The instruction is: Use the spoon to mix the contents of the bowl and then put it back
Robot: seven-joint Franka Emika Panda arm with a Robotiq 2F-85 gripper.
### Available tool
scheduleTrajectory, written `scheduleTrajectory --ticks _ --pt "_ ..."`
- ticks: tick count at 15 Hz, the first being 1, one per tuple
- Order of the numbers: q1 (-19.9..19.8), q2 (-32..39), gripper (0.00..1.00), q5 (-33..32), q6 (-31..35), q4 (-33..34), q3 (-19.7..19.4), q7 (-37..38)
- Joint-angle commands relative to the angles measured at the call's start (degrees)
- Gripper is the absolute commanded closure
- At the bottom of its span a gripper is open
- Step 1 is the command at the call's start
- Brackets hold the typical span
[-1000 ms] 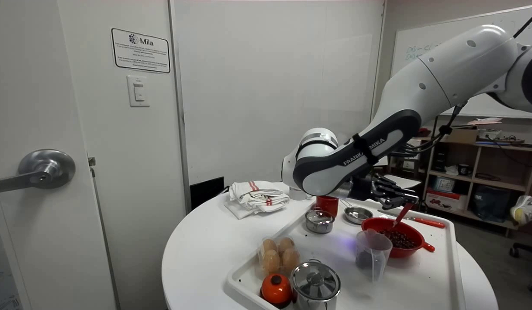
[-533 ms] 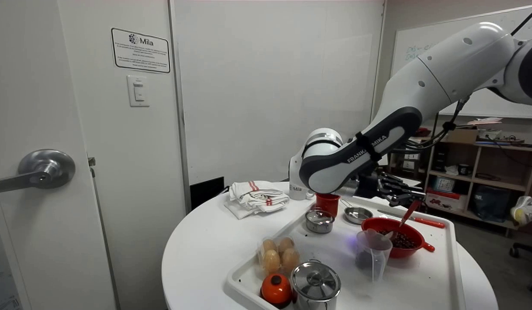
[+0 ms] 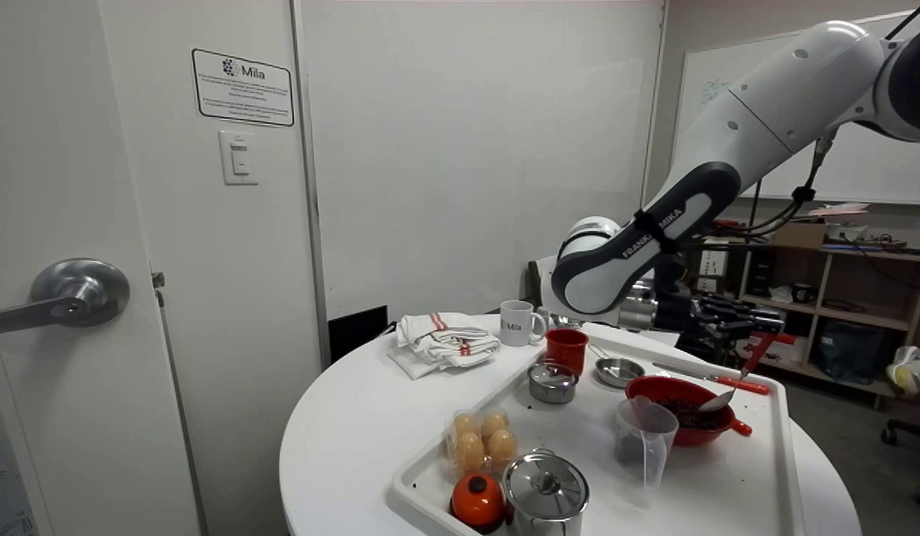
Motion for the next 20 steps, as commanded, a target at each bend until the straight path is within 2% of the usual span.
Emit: scheduleTrajectory --ticks 1,6,11,20 --pt "-2.3 -5.7 0.91 2.3 1.3 -8.5 1.2 1.3" --pt "-1.0 -6.3 0.91 1.6 0.6 -7.6 2.8 0.3" --pt "2.3 -3.8 0.91 -1.2 -1.6 -3.2 3.8 -1.1" --pt "3.4 1.3 0.91 -6.6 -8.1 3.3 0.8 -1.6"
